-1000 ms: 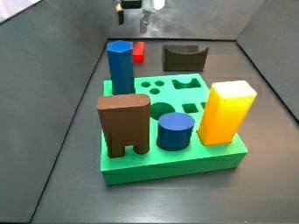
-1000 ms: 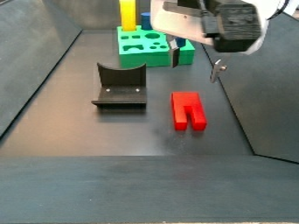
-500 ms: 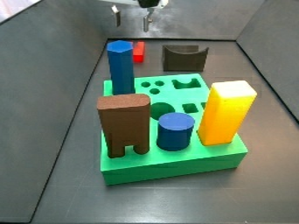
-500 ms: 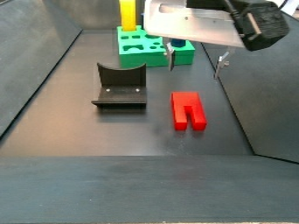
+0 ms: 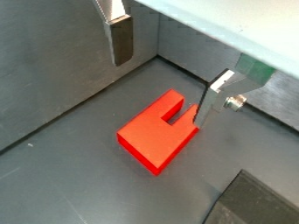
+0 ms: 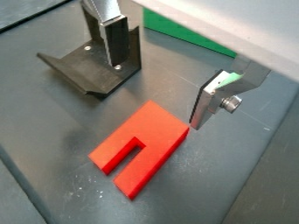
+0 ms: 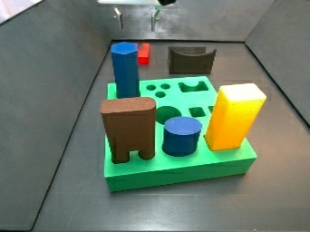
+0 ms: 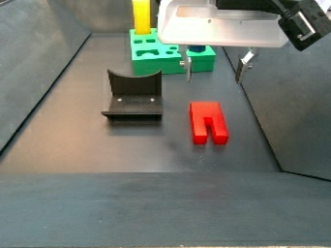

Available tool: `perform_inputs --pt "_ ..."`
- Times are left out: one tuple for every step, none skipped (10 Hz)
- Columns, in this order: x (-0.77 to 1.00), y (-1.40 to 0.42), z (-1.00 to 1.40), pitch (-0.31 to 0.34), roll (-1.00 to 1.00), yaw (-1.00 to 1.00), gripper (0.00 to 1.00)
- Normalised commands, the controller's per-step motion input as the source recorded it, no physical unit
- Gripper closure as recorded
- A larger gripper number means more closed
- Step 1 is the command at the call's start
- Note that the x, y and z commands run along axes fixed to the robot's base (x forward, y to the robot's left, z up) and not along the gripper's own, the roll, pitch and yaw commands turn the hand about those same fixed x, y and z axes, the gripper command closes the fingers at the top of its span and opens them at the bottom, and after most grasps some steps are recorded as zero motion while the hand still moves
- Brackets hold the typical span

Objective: Pick up the double-square object. Move up. Rotate the double-square object. Place the double-square object on the fixture. Regrasp the double-square object. Move to above the board. Insert the double-square object.
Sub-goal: Rotate the double-square object.

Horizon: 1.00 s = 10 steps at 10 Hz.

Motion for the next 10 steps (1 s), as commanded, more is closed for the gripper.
perform_inputs --pt "0.00 0.00 -1.00 0.000 0.00 0.00 0.00" --pt "0.01 0.00 -1.00 -0.012 0.00 -0.06 0.00" --pt "0.02 0.00 -1.00 -0.024 0.00 -0.06 0.00" --pt "0.02 0.00 -1.00 -0.027 -0.01 -0.05 0.00" --pt "0.03 0.01 -1.00 -0.031 -0.02 -0.04 0.00" --pt "0.03 0.01 -1.00 -0.026 -0.03 -0.02 0.00" --pt "0.04 0.01 -0.97 -0.026 -0.03 -0.02 0.00" --pt "0.05 0.01 -0.83 -0.025 -0.04 -0.01 0.00" --pt "0.05 0.01 -0.70 -0.021 -0.05 0.00 0.00" --pt "0.05 0.01 -0.54 -0.025 -0.06 0.01 0.00"
